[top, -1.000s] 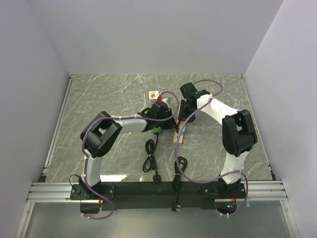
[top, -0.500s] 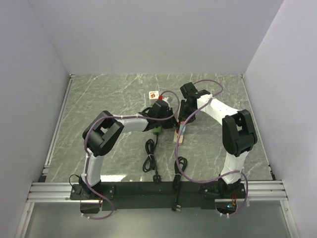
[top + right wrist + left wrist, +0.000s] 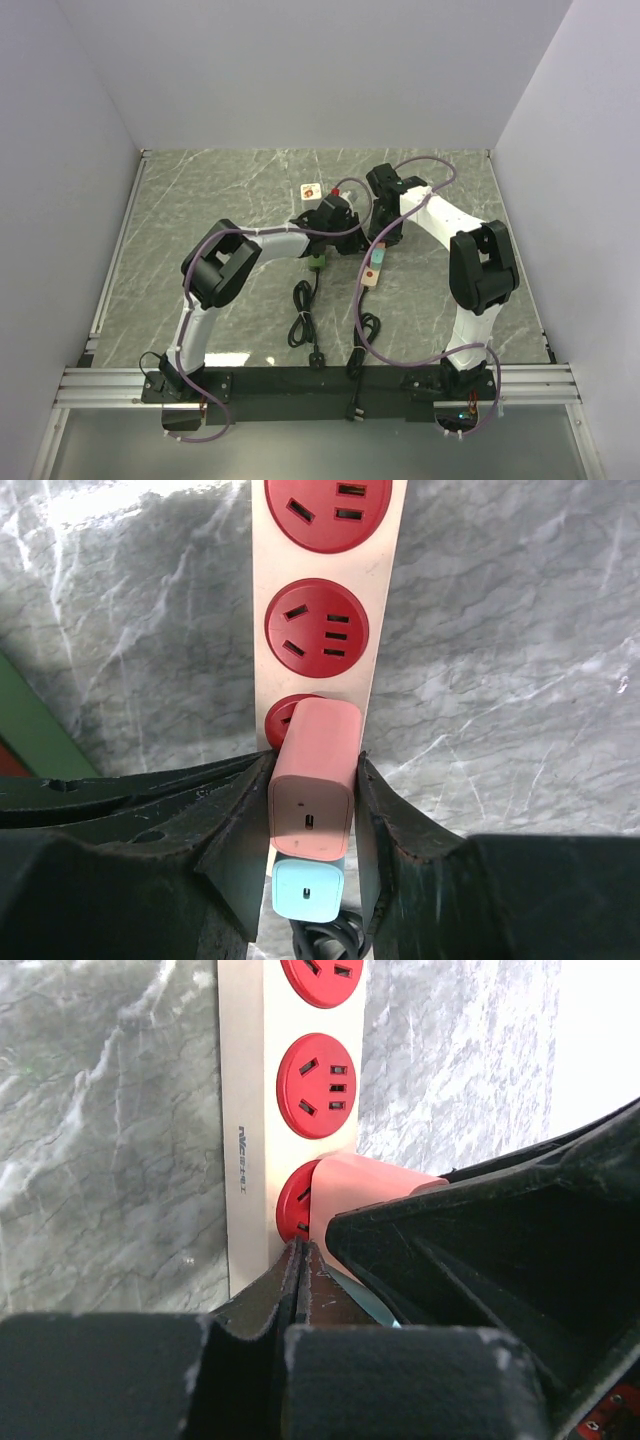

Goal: Pull the plug off the socket

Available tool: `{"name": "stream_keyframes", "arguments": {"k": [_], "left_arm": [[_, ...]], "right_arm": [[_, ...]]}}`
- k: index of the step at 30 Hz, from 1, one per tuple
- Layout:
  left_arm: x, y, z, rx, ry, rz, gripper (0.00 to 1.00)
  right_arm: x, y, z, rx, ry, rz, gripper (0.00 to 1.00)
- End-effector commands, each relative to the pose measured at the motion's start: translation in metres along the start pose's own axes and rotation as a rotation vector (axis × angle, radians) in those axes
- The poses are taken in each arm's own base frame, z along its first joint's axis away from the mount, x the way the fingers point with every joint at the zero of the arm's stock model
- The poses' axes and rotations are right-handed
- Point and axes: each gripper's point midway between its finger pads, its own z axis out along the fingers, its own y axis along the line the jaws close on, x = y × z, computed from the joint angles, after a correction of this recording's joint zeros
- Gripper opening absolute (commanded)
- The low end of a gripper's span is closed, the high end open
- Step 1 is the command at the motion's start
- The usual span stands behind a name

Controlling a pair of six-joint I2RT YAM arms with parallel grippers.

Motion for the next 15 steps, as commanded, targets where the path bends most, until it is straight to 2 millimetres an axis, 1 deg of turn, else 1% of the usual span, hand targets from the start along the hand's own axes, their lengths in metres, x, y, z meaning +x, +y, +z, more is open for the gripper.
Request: {"name": "stream_keyframes", "arguments": {"k": [1, 4, 6, 9, 10, 11, 12, 13, 14, 15], "left_arm": [[0.059, 0.102, 0.017, -0.307, 0.138, -0.007, 0.0], [0.06, 0.104, 0.02, -0.314, 0.146, -0.003, 0.0], [0.062, 0.106, 0.021, -0.318, 0.153, -0.005, 0.0], [0.061, 0.109, 0.021, -0.33, 0.15, 0.001, 0.0], [0.061, 0.109, 0.02, -0.333, 0.151, -0.001, 0.0], [0.061, 0.109, 0.019, -0.334, 0.15, 0.001, 0.0], [0.061, 0.109, 0.019, -0.336, 0.15, 0.001, 0.0], [0.061, 0.11, 0.018, -0.337, 0.149, -0.001, 0.0], [0.061, 0.11, 0.018, -0.34, 0.151, 0.001, 0.0], [0.061, 0.11, 0.018, -0.338, 0.147, 0.0, 0.0]], "right_arm": [[-0.029, 0.048, -0.077, -0.249, -0.124, -0.006, 0.0], [-0.027, 0.049, -0.076, -0.256, -0.12, -0.002, 0.0], [-0.026, 0.05, -0.079, -0.27, -0.121, -0.001, 0.0], [-0.025, 0.051, -0.092, -0.299, -0.13, 0.002, 0.0], [-0.023, 0.05, -0.091, -0.302, -0.134, 0.004, 0.0], [-0.025, 0.048, -0.097, -0.306, -0.165, 0.005, 0.0], [-0.023, 0.048, -0.095, -0.315, -0.164, 0.011, 0.0], [-0.016, 0.047, -0.098, -0.333, -0.126, 0.014, 0.0], [-0.016, 0.05, -0.105, -0.326, -0.157, -0.007, 0.0], [-0.014, 0.045, -0.099, -0.283, -0.186, -0.001, 0.0]]}}
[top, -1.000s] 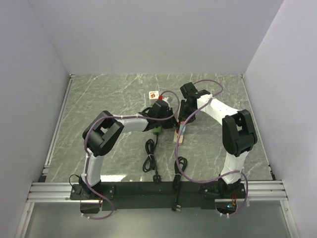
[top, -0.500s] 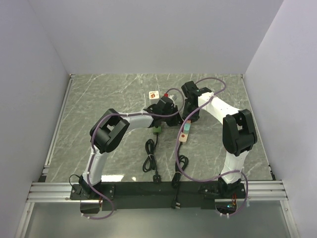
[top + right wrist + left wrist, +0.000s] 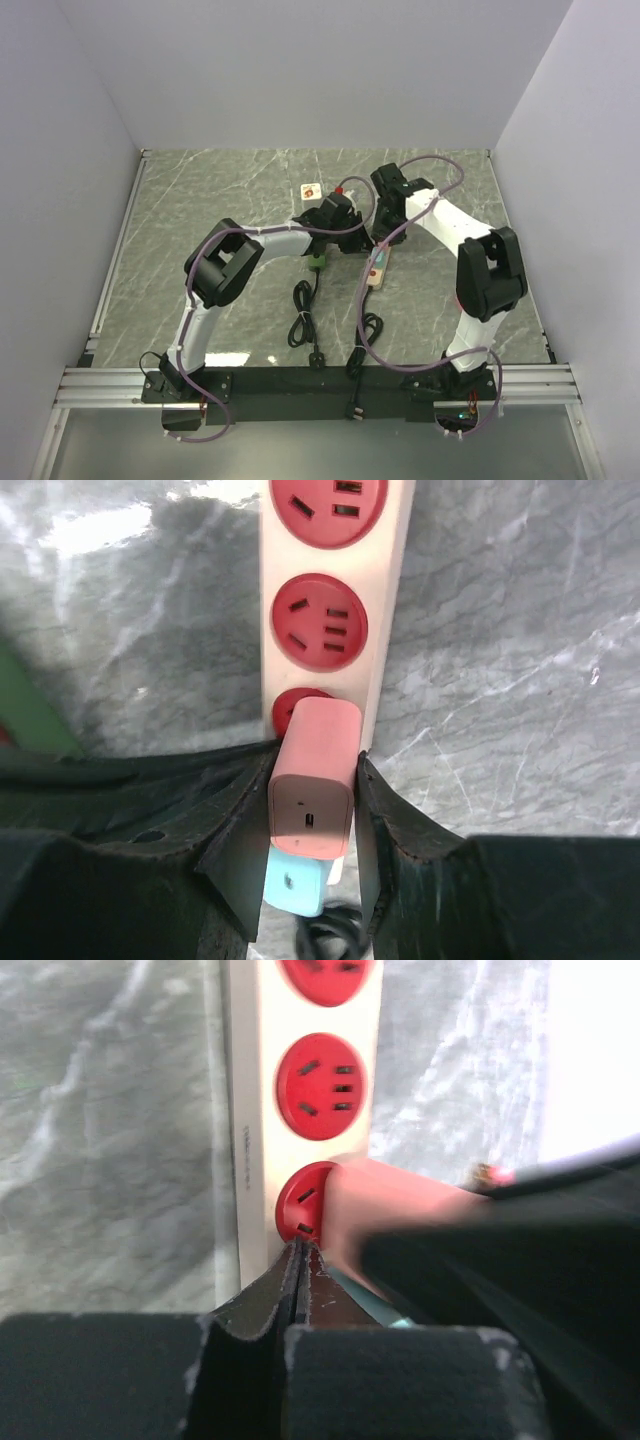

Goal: Pull the plug off the socket

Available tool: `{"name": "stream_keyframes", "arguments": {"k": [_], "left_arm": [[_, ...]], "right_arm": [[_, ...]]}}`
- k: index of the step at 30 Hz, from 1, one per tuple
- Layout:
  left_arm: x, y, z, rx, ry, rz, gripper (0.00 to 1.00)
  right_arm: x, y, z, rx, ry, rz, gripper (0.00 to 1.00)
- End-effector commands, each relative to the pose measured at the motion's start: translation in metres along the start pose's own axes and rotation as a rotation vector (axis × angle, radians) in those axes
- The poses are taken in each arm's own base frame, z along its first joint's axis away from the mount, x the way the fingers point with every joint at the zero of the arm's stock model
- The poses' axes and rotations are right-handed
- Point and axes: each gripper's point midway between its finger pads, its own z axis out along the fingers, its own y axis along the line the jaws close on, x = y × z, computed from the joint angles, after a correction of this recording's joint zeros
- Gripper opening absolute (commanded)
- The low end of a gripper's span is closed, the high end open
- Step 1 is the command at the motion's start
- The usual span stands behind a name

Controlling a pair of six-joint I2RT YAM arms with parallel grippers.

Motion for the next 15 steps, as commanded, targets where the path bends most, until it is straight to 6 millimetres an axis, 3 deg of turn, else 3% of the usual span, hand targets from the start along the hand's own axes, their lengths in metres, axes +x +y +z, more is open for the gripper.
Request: {"name": "stream_keyframes", "arguments": {"k": [1, 4, 7, 9, 12, 14, 15], "left_arm": [[0.06, 0.116, 0.012, -0.355, 0.119, -0.01, 0.0], [0.06, 0.115, 0.013, -0.356, 0.121, -0.009, 0.0], [0.058, 0.113, 0.013, -0.353, 0.115, -0.009, 0.0], [0.055, 0.112, 0.012, -0.355, 0.107, -0.008, 0.0], [0.052, 0.108, 0.008, -0.348, 0.094, -0.006, 0.0], [0.049, 0.101, 0.006, -0.337, 0.084, -0.003, 0.0], [0.048, 0.1, 0.005, -0.333, 0.083, -0.005, 0.0]], "right_arm": [[-0.017, 0.056, -0.092, -0.319, -0.173, -0.01, 0.0], [-0.012, 0.054, -0.078, -0.298, -0.121, -0.011, 0.0], [-0.016, 0.063, -0.082, -0.328, -0.162, -0.028, 0.0], [-0.019, 0.058, -0.08, -0.29, -0.163, -0.024, 0.0], [-0.023, 0.037, -0.075, -0.184, -0.182, 0.002, 0.0], [-0.035, 0.005, -0.078, -0.083, -0.241, 0.069, 0.0], [-0.032, -0.009, -0.073, -0.05, -0.24, 0.103, 0.0]]}}
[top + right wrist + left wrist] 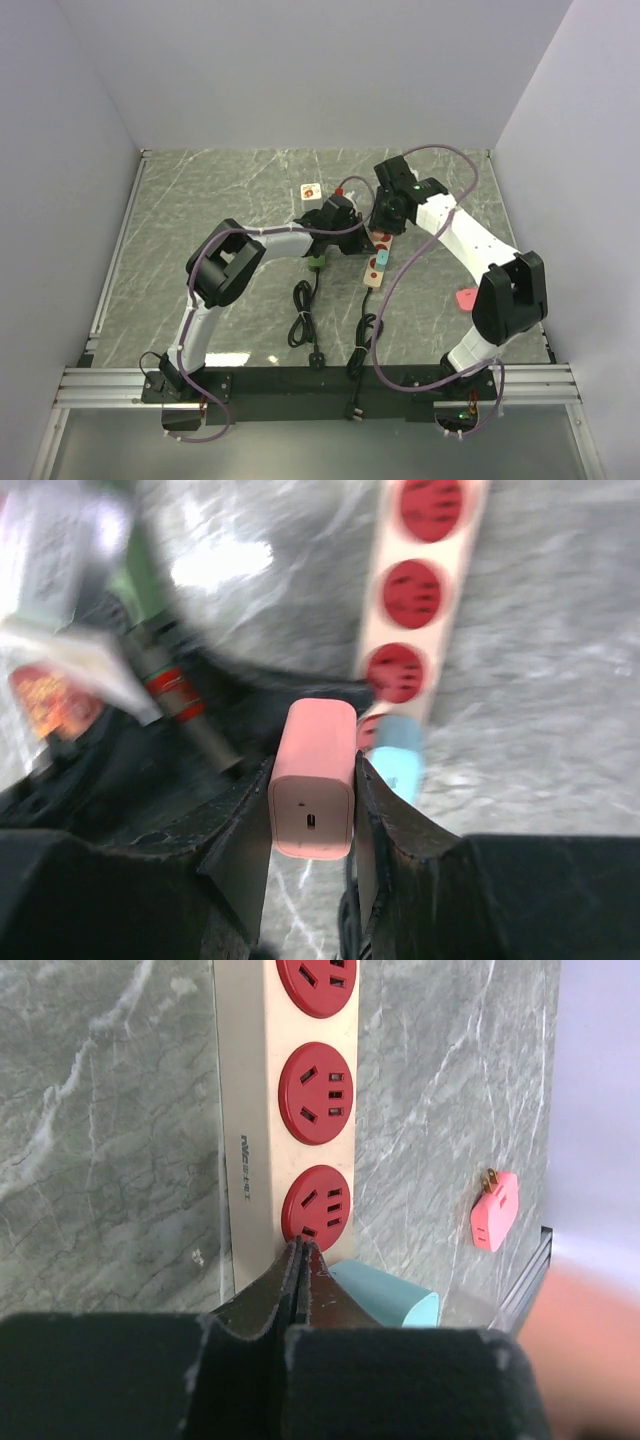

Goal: Pull the plug off the socket

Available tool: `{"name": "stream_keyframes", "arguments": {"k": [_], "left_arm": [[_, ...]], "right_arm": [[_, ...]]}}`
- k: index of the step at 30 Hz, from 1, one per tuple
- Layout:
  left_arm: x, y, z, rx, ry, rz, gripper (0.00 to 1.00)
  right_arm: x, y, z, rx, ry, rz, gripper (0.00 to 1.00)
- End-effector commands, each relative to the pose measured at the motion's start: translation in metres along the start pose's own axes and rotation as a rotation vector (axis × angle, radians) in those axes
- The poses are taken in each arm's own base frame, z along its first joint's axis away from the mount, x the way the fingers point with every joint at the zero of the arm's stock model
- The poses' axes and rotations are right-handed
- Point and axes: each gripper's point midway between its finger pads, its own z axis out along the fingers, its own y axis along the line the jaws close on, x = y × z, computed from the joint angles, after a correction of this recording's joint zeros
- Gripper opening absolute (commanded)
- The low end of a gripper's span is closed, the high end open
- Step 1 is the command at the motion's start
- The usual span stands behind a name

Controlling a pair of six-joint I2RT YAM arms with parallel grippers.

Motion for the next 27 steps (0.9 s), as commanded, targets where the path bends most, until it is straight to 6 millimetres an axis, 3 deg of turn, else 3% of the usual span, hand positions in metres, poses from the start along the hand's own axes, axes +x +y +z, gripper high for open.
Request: {"name": "stream_keyframes", "arguments": {"k": [1, 3, 5, 6, 8, 9, 11, 14, 16, 19, 22, 27], "left_arm": [[0.047, 0.095, 0.001, -0.316, 0.092, -0.002, 0.0], [0.04, 0.085, -0.002, -0.296, 0.074, 0.005, 0.0], [0.033, 0.076, -0.006, -0.276, 0.056, 0.011, 0.0], [0.03, 0.071, -0.007, -0.266, 0.049, 0.017, 0.0], [0.026, 0.064, -0.009, -0.25, 0.042, 0.021, 0.0], [0.023, 0.059, -0.009, -0.24, 0.036, 0.028, 0.0], [0.019, 0.052, -0.012, -0.227, 0.026, 0.03, 0.0], [0.014, 0.045, -0.016, -0.209, 0.018, 0.037, 0.0], [0.013, 0.041, -0.018, -0.199, 0.014, 0.04, 0.0], [0.015, 0.04, -0.021, -0.193, 0.018, 0.043, 0.0], [0.016, 0.04, -0.024, -0.191, 0.018, 0.045, 0.0], [0.019, 0.039, -0.029, -0.185, 0.016, 0.046, 0.0]], "right_arm": [[-0.031, -0.05, -0.021, 0.131, -0.15, 0.127, 0.0], [-0.021, -0.079, -0.018, 0.177, -0.147, 0.175, 0.0], [-0.024, -0.104, -0.025, 0.189, -0.189, 0.236, 0.0], [-0.008, -0.117, -0.018, 0.211, -0.157, 0.249, 0.0], [0.001, -0.136, -0.014, 0.211, -0.142, 0.306, 0.0], [0.019, -0.147, -0.006, 0.235, -0.109, 0.317, 0.0], [0.025, -0.16, -0.008, 0.246, -0.128, 0.359, 0.0], [0.051, -0.183, 0.002, 0.264, -0.109, 0.465, 0.0], [0.057, -0.186, 0.005, 0.253, -0.114, 0.494, 0.0], [0.065, -0.208, 0.004, 0.306, -0.13, 0.566, 0.0], [0.068, -0.222, -0.001, 0.362, -0.142, 0.598, 0.28], [0.064, -0.226, -0.013, 0.37, -0.17, 0.629, 0.57]]}}
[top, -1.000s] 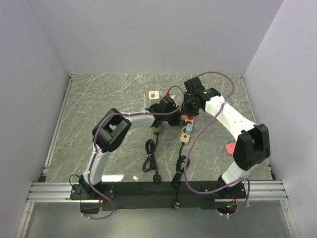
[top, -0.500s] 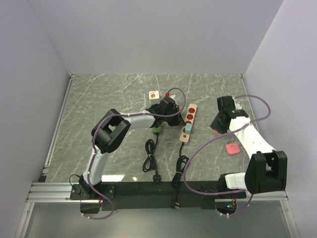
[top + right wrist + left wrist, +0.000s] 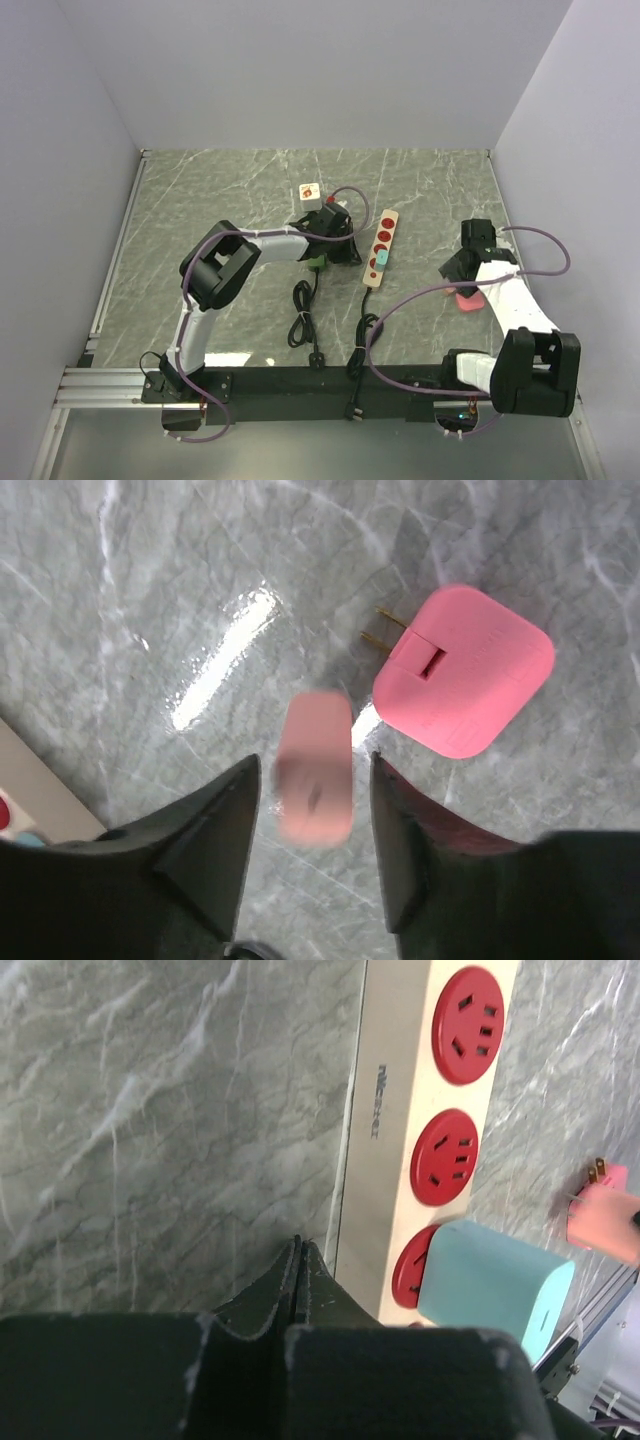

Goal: Pull the plug off the socket

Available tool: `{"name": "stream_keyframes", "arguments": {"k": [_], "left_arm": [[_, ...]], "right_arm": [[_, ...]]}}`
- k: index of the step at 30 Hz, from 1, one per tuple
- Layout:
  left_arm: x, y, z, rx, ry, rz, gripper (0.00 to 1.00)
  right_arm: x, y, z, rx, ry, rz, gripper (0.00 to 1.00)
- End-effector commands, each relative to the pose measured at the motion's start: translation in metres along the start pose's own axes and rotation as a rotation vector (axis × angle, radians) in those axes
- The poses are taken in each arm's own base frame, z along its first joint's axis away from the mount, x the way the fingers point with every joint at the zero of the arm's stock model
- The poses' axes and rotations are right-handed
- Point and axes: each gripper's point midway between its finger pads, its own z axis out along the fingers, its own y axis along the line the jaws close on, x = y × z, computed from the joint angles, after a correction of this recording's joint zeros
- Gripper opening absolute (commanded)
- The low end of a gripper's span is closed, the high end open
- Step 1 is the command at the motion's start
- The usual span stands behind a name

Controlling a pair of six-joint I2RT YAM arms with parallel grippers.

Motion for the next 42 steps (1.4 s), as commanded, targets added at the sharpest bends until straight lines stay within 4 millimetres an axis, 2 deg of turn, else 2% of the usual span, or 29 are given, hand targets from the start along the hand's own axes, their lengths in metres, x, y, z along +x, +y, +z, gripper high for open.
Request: {"name": "stream_keyframes", "arguments": {"k": [1, 2, 5, 8, 10, 11, 12, 14, 15, 17, 18, 23, 26, 32, 35, 39, 41, 42], "left_arm": [[0.0, 0.002, -0.015, -0.021, -0.009, 0.021, 0.0], [0.0, 0.002, -0.016, -0.021, -0.011, 0.022, 0.0], [-0.002, 0.0, -0.02, -0.019, -0.02, 0.025, 0.0], [-0.004, -0.003, -0.023, -0.009, -0.025, 0.027, 0.0], [-0.006, -0.009, -0.025, 0.007, -0.032, 0.028, 0.0], [-0.007, -0.01, -0.026, 0.012, -0.033, 0.028, 0.0], [-0.008, -0.012, -0.027, 0.017, -0.035, 0.03, 0.0], [-0.009, -0.016, -0.028, 0.029, -0.035, 0.03, 0.0], [-0.01, -0.018, -0.029, 0.036, -0.035, 0.033, 0.0], [-0.011, -0.022, -0.031, 0.052, -0.035, 0.032, 0.0], [-0.011, -0.024, -0.032, 0.061, -0.035, 0.034, 0.0], [-0.01, -0.028, -0.037, 0.081, -0.036, 0.03, 0.0], [-0.011, -0.027, -0.038, 0.078, -0.041, 0.026, 0.0], [-0.01, -0.027, -0.042, 0.073, -0.046, 0.014, 0.0], [-0.014, -0.032, -0.042, 0.098, -0.061, 0.013, 0.0], [-0.014, -0.038, -0.046, 0.122, -0.061, 0.005, 0.0], [-0.014, -0.045, -0.049, 0.16, -0.063, 0.003, 0.0], [-0.012, -0.047, -0.05, 0.172, -0.058, -0.01, 0.0]], "right_arm": [[-0.022, 0.002, -0.019, -0.024, -0.093, 0.063, 0.6], [-0.024, 0.003, -0.023, -0.031, -0.1, 0.067, 0.66], [-0.035, 0.007, -0.044, -0.066, -0.138, 0.088, 0.68], [-0.034, 0.015, -0.057, -0.129, -0.124, 0.072, 0.68], [-0.031, 0.032, -0.061, -0.218, -0.094, 0.035, 0.67], [-0.017, 0.05, -0.066, -0.321, -0.021, -0.015, 0.67], [-0.013, 0.064, -0.064, -0.376, 0.011, -0.055, 0.65], [-0.006, 0.078, -0.067, -0.406, 0.052, -0.138, 0.63], [0.004, 0.084, -0.063, -0.392, 0.083, -0.2, 0.63], [0.01, 0.103, -0.074, -0.431, 0.071, -0.292, 0.63], [0.02, 0.111, -0.075, -0.438, 0.086, -0.339, 0.63], [0.031, 0.146, -0.09, -0.466, 0.077, -0.439, 0.63], [0.041, 0.157, -0.086, -0.43, 0.084, -0.495, 0.64], [0.06, 0.173, -0.064, -0.369, 0.122, -0.56, 0.64], [0.066, 0.175, -0.052, -0.337, 0.129, -0.549, 0.64], [0.074, 0.179, -0.034, -0.316, 0.138, -0.543, 0.59], [0.078, 0.183, -0.029, -0.323, 0.148, -0.541, 0.54], [0.08, 0.184, -0.027, -0.324, 0.153, -0.539, 0.47]]}}
